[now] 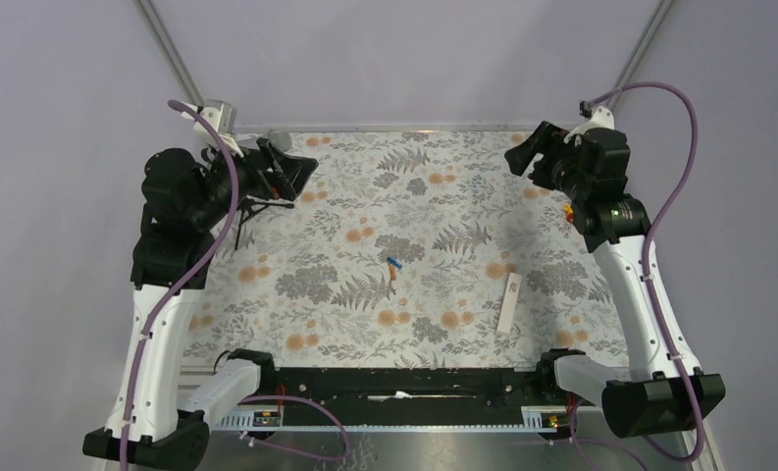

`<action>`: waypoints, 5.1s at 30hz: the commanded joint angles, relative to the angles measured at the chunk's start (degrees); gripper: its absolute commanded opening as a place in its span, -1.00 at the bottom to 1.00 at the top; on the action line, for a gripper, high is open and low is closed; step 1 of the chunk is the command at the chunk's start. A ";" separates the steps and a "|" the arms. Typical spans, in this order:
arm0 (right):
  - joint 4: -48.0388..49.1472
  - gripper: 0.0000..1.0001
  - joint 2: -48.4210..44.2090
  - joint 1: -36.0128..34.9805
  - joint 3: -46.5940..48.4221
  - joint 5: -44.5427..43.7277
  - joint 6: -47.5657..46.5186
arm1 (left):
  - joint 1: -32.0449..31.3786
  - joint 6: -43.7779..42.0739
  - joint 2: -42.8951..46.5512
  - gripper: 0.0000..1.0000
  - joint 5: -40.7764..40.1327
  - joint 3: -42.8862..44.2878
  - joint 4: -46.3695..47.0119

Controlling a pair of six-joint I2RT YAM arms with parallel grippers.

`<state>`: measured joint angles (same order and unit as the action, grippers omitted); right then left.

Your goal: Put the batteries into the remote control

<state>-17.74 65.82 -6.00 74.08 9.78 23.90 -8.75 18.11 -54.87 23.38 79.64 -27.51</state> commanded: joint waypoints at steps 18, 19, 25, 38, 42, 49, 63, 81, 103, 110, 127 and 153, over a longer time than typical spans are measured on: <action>-33.68 0.99 0.87 -0.11 -20.33 -21.01 11.15 | -1.31 2.54 6.20 0.98 23.77 -19.02 12.60; -32.58 0.98 0.95 -0.13 -21.58 -18.92 11.41 | -2.17 2.47 5.66 0.98 23.61 -18.65 11.79; -26.45 0.81 3.06 -0.24 -28.42 -10.43 13.40 | -8.15 2.18 3.98 0.97 16.42 -19.59 11.69; -22.30 0.56 7.83 -2.70 -30.19 -13.08 16.25 | -10.41 -0.16 4.96 0.98 -3.44 -18.63 8.44; -22.87 0.60 5.51 -2.70 -27.89 -17.53 15.45 | -10.41 2.50 5.12 0.98 -11.70 -16.34 5.64; -19.06 0.74 -2.33 -2.70 -23.38 -23.35 11.39 | -10.33 2.29 3.15 0.98 -19.50 -9.10 -0.59; -20.03 0.62 4.47 -4.09 -34.53 -11.45 18.41 | -10.32 3.07 8.32 0.98 -24.48 -15.94 4.53; -14.78 -0.31 17.65 -14.24 -26.17 -12.35 12.61 | -10.12 0.47 7.88 0.98 -24.97 -18.57 3.87; -12.50 0.25 35.23 -26.76 -12.65 -12.43 2.79 | -10.14 16.95 7.92 0.98 -17.79 -34.83 10.73; -8.87 -0.17 31.08 -28.33 -19.71 -12.29 2.78 | -10.14 19.84 5.62 0.98 -13.55 -38.56 13.35; 5.28 -0.39 27.69 -33.53 -17.98 -1.28 -19.41 | -8.89 24.62 -9.02 0.96 -3.14 -36.94 12.42; -10.78 -0.41 43.16 -51.64 -4.25 -11.79 -31.66 | 7.51 28.94 -2.79 0.93 -14.40 -41.61 1.91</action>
<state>-24.95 105.47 -58.72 66.35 1.02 -3.92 -1.76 47.03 -58.48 10.24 37.23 -25.65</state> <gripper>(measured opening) 0.414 0.965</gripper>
